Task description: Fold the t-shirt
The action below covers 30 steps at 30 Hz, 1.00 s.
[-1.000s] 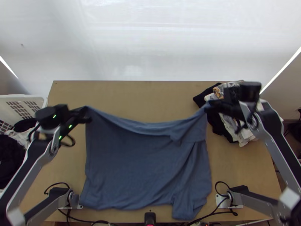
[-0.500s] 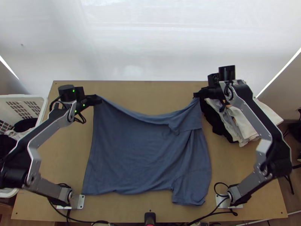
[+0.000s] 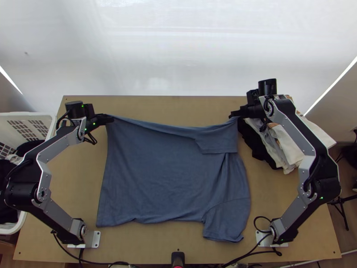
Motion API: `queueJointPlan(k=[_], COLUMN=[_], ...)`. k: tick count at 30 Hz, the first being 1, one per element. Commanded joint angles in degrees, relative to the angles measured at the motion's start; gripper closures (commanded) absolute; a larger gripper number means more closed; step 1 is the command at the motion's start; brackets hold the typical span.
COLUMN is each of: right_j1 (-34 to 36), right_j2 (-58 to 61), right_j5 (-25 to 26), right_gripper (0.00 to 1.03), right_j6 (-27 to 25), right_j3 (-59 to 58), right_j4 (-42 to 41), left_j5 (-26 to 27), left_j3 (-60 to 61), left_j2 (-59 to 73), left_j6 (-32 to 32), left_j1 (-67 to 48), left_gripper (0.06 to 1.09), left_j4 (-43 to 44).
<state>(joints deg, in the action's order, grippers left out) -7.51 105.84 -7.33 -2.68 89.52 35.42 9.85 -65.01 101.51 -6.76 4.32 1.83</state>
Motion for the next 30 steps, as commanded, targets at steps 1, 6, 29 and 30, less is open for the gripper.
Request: queueJointPlan(k=[1, 6, 29, 30], right_j1=[0.74, 0.48, -1.90, -1.81], right_j2=[1.74, 2.44, -1.25, -0.99], right_j5=[2.06, 2.85, 2.85, 2.85], right_gripper=[1.00, 1.00, 1.00, 1.00], right_j6=[-0.40, -0.05, 0.48, 0.39], right_j3=[0.05, 0.48, 3.39, 3.12], right_j4=[1.32, 3.34, 32.08, 32.70], left_j5=[0.00, 0.00, 3.07, 3.69], left_j3=[0.41, 0.33, 0.33, 0.41], left_j2=[0.70, 0.70, -7.30, -7.47], left_j6=[0.88, 2.28, 15.20, 16.34], left_j1=[1.92, 2.28, -0.98, -0.36], left_gripper=[1.05, 1.05, 1.05, 1.05], left_j4=[0.02, -0.86, -32.41, -32.94])
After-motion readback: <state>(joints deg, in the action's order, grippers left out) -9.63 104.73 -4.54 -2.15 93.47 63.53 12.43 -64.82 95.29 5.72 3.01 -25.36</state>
